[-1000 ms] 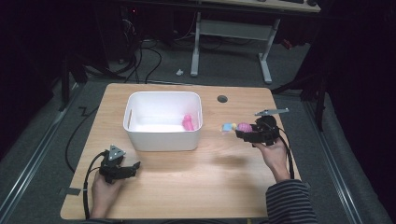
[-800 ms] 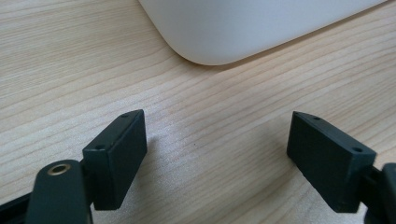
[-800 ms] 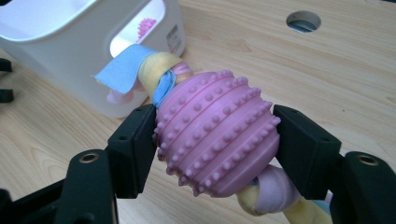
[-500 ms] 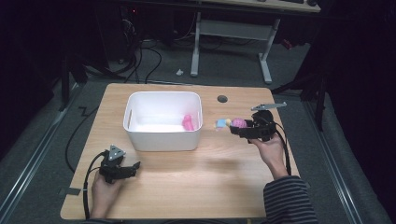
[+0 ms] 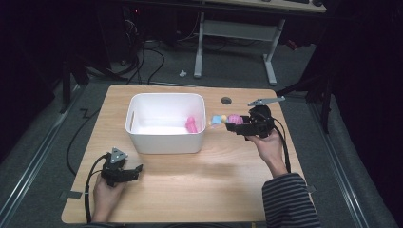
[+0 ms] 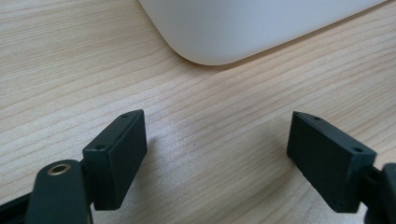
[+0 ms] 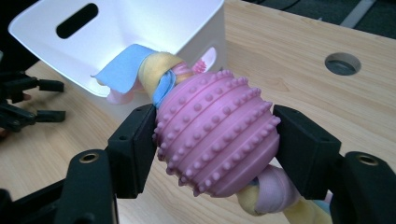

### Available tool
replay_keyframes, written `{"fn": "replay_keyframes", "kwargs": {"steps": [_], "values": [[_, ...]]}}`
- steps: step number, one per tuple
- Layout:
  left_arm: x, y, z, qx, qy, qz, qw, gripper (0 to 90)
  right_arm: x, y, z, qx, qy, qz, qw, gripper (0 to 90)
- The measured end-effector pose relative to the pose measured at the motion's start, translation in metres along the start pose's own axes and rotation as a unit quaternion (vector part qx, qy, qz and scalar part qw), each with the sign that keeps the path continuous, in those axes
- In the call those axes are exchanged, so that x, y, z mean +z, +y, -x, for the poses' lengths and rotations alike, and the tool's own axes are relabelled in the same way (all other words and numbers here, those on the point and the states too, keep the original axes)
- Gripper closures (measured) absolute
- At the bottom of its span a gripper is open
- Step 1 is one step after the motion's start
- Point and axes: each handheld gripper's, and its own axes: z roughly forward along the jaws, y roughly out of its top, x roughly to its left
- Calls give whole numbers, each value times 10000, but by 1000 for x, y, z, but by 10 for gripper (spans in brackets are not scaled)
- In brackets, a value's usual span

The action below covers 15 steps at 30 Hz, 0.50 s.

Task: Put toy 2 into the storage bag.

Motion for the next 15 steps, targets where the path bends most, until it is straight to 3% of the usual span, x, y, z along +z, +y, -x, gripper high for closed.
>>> {"fn": "replay_keyframes", "kwargs": {"steps": [15], "values": [[0,0,0,0,0,1,10000,204,6,20,-17,-149,207,13,9997,337]]}}
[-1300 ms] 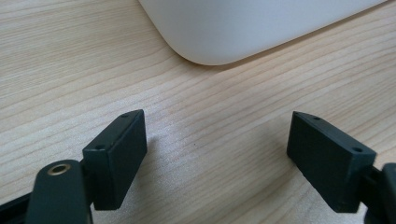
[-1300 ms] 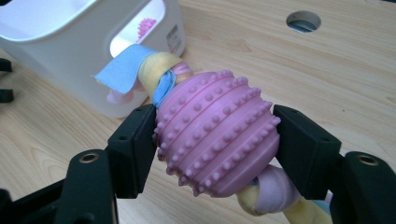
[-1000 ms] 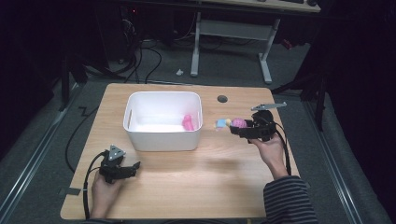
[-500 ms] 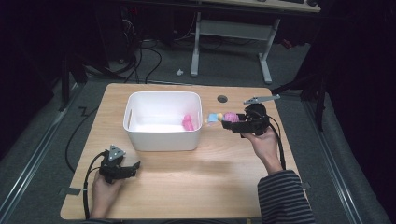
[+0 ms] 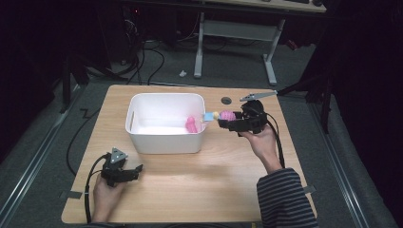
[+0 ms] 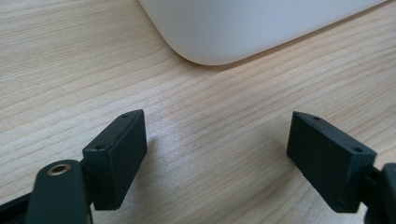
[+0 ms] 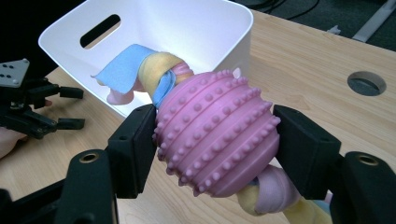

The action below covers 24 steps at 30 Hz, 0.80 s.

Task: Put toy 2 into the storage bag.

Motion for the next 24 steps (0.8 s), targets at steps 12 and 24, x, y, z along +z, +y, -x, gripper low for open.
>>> {"fn": "replay_keyframes", "kwargs": {"steps": [12,24], "values": [[0,0,0,-6,2,7,10000,203,10,19,-16,-200,142,-49,9997,336],[0,0,0,-8,0,12,10000,203,26,34,-33,-315,315,-92,9990,336]]}}
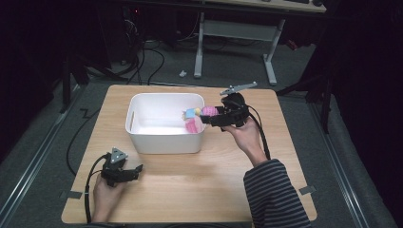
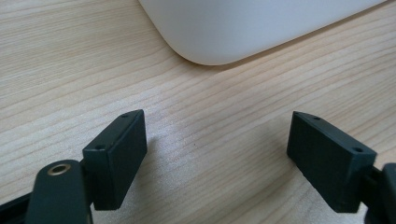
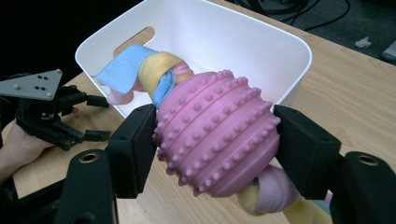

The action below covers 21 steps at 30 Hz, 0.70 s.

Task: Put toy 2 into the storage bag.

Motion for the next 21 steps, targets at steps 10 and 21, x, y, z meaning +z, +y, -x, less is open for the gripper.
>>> {"fn": "replay_keyframes", "kwargs": {"steps": [10,21], "values": [[0,0,0,2,1,-3,10000,203,14,13,-11,-172,51,-90,9998,336],[0,0,0,1,-3,-2,10000,203,33,20,-18,-188,130,-258,9994,336]]}}
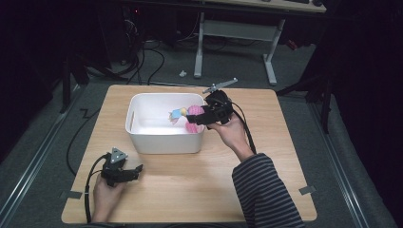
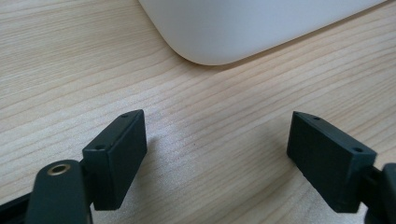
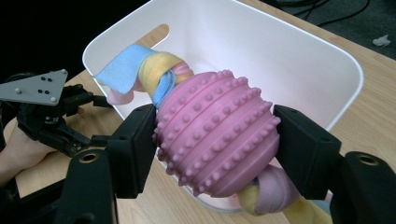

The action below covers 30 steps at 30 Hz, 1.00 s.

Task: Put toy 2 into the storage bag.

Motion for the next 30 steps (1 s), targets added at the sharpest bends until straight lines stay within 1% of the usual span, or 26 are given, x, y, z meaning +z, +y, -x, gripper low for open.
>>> {"fn": "replay_keyframes", "kwargs": {"steps": [3,11,13,19,21,25,30], "values": [[0,0,0,9,3,-7,10000,202,7,5,-3,-103,15,-107,9999,336],[0,0,0,12,3,-7,10000,200,30,15,-15,-242,129,-302,9992,335],[0,0,0,11,2,-6,10000,200,36,15,-15,-178,186,-357,9990,335],[0,0,0,23,-4,-12,10000,199,47,15,-18,-168,225,-565,9980,334],[0,0,0,27,-7,-11,10000,199,49,15,-19,-172,235,-583,9979,333],[0,0,0,21,-8,-13,10000,199,52,12,-21,-138,380,-596,9974,333],[0,0,0,19,-14,-19,10000,199,56,10,-20,-110,341,-701,9969,332]]}}
